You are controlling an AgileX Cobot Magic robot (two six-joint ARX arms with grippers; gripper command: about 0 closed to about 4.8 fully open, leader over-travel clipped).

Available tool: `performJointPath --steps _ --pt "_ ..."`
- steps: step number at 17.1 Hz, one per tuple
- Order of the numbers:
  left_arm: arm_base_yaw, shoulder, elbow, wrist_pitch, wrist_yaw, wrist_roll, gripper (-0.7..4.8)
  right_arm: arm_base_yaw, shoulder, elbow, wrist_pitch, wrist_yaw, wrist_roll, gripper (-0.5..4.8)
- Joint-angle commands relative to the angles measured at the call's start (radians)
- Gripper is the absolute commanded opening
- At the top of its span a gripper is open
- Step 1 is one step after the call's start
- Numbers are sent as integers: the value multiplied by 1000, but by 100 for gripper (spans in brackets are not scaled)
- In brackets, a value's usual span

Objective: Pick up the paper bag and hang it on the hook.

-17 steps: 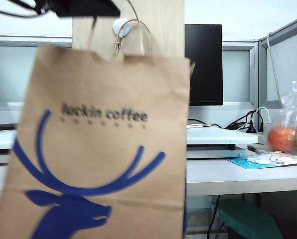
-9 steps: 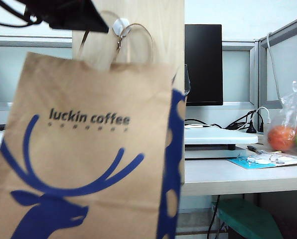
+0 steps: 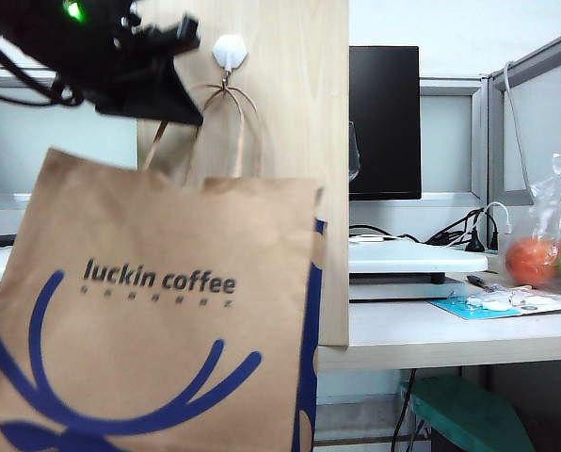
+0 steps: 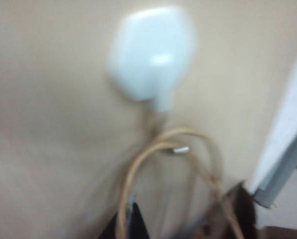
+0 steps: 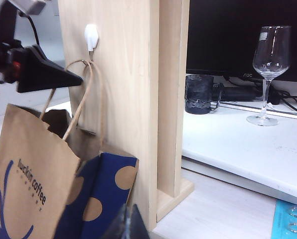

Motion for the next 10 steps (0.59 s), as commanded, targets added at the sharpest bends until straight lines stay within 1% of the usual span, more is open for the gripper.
performJointPath --steps 1,2,3,4,5,6,8,9,10 --pt "10 14 3 -19 27 0 -6 0 0 -7 12 -2 -3 0" --pt "10 14 3 -23 43 0 -5 0 0 -7 13 -2 -3 0" --pt "11 14 3 -29 38 0 0 0 0 -7 13 -2 -3 0" --pt "11 14 3 -33 38 0 43 1 0 -7 13 -2 -3 0" --pt "11 14 3 -39 38 0 179 0 0 -7 13 -2 -3 0" --pt "11 14 3 -41 38 0 203 0 0 -7 13 -2 -3 0" --pt "11 14 3 -44 38 0 224 0 0 -7 13 -2 -3 0" --pt "11 13 3 -44 38 0 262 0 0 -7 13 -2 -3 0" --pt "11 13 3 -44 38 -2 328 0 0 -7 13 -2 -3 0"
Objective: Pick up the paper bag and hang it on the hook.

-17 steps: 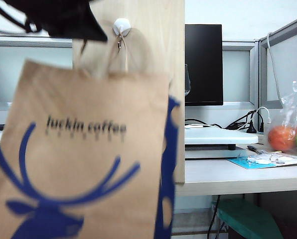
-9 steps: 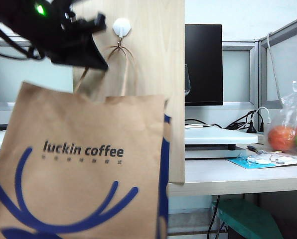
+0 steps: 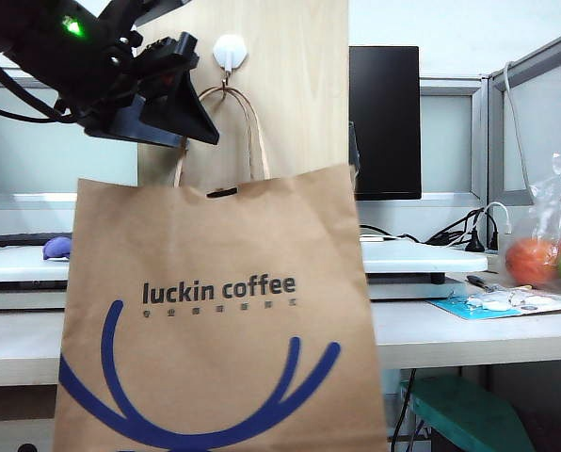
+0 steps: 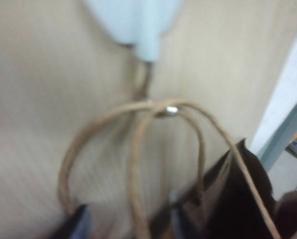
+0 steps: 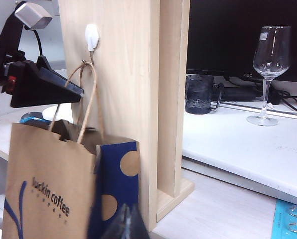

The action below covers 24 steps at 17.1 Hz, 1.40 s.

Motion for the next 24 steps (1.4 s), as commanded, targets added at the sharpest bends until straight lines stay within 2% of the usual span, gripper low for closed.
performJointPath --steps 1,6,9,11,17,18,19,20,23,24 --pt "1 -10 3 6 -3 -3 361 0 0 -7 13 -2 -3 0" --pt "1 -106 3 -6 6 -3 363 0 0 -7 13 -2 -3 0" --pt "1 -139 3 -58 87 -53 363 0 0 -7 13 -2 -3 0" --pt "0 -142 3 -96 134 -56 363 0 0 -7 13 -2 -3 0" --pt "0 -269 3 -213 156 -43 359 0 0 -7 13 -2 -3 0" --pt "1 -294 3 -231 150 -35 319 0 0 -7 13 -2 -2 0" --pt "0 -343 3 -266 129 11 117 0 0 -7 13 -2 -2 0" --pt "0 -377 3 -282 98 38 -13 0 0 -7 13 -2 -3 0" --pt "0 -499 3 -324 -150 59 -5 0 0 -7 13 -2 -3 0" --pt "1 -539 2 -336 -191 81 -5 0 0 -7 13 -2 -3 0"
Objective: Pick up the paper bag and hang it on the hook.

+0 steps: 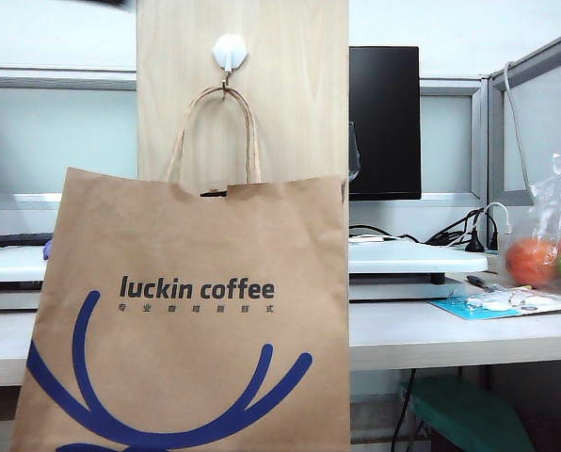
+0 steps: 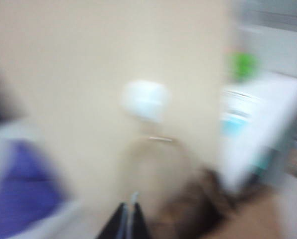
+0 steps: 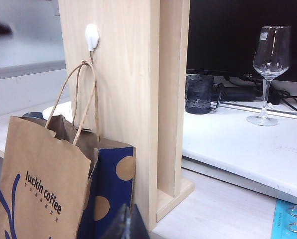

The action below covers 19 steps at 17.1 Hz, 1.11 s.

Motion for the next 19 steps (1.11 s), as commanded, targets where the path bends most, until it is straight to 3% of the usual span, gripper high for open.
performJointPath --steps 1,5,7,8,10,13,16,18,19 --pt "1 -97 2 -32 -137 55 -5 0 0 -7 13 -2 -3 0" --pt "2 -263 -15 -138 -193 5 -5 0 0 -7 13 -2 -3 0" --pt "2 -379 -68 -187 -293 -27 -5 0 0 -7 13 -2 -3 0" --pt "2 -434 -94 -208 -346 -57 -5 0 0 -7 13 -2 -3 0" --pt "2 -556 -116 -331 -360 -155 -5 0 0 -7 13 -2 -3 0" --pt "2 -650 -116 -446 -362 -157 -4 0 0 -7 13 -2 -3 0" --pt "2 -680 -116 -462 -364 -150 -5 0 0 -7 13 -2 -2 0" --pt "4 -687 -116 -475 -449 -64 -5 0 0 -7 13 -2 -3 0" --pt "26 -692 -119 -461 -506 -62 -5 0 0 -7 13 -2 -3 0"
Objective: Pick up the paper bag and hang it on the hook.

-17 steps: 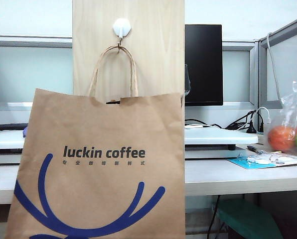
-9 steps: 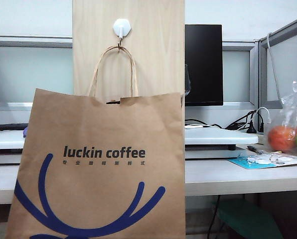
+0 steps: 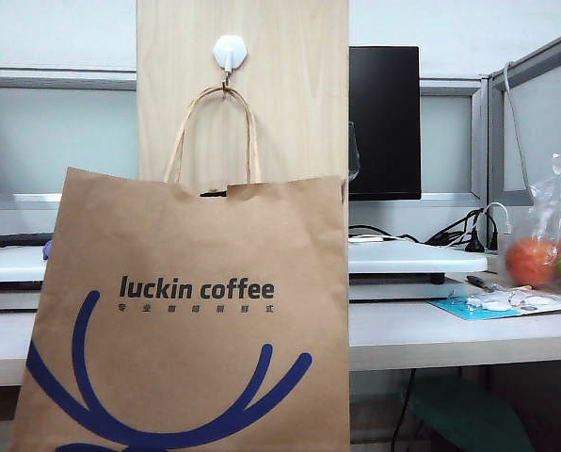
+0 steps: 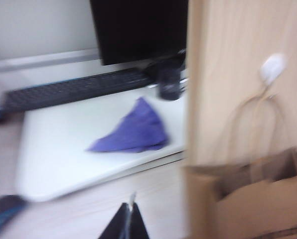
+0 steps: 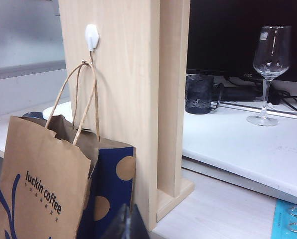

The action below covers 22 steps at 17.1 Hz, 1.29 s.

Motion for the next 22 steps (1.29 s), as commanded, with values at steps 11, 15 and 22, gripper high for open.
performJointPath --steps 11,15,22 --pt "556 -117 -396 462 238 -57 -4 1 0 -7 13 -6 -2 0" --pt "580 -119 -492 542 259 -119 -5 1 0 -7 13 -7 -2 0" --pt "580 -122 -599 577 285 -141 -4 1 0 -7 13 -6 -2 0"
